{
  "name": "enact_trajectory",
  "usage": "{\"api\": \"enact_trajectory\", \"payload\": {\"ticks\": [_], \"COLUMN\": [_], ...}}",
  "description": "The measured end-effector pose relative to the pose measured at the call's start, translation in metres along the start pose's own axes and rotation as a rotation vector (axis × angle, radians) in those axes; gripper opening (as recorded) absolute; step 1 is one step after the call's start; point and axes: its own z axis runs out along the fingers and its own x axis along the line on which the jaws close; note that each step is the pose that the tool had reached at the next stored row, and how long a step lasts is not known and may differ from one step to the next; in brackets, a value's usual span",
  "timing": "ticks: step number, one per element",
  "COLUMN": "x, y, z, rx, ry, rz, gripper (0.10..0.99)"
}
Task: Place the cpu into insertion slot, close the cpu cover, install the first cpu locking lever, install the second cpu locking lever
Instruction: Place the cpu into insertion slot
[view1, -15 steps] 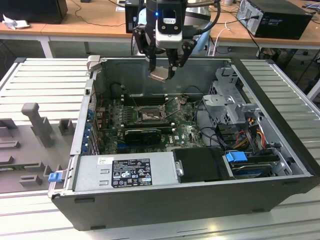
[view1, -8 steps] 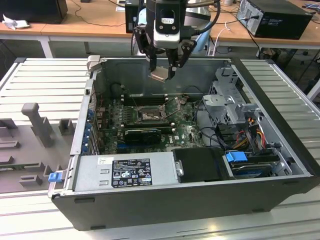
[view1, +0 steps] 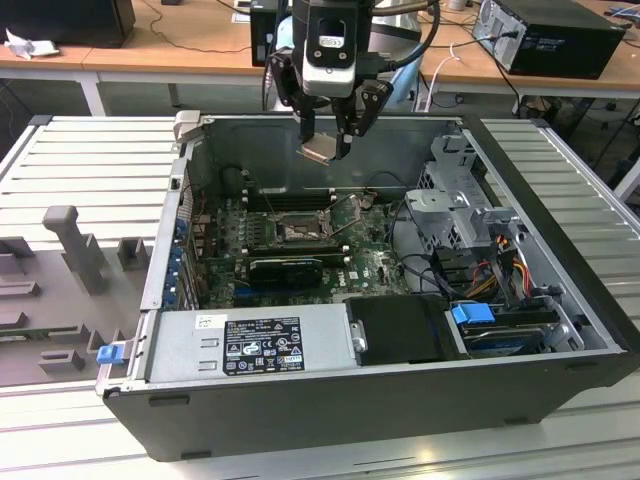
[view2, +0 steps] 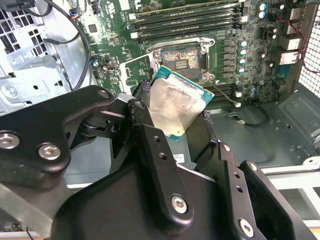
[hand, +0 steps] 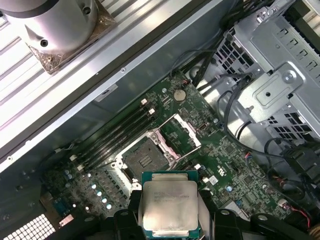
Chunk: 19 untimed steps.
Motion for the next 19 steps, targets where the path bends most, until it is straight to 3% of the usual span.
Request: {"api": "enact_trajectory", "payload": {"ticks": [19], "x": [0.0], "y": [0.0], "z": [0.0004], "rx": [-0.002], "ry": [-0.0093], "rz": [0.106], "gripper": [0.529]}}
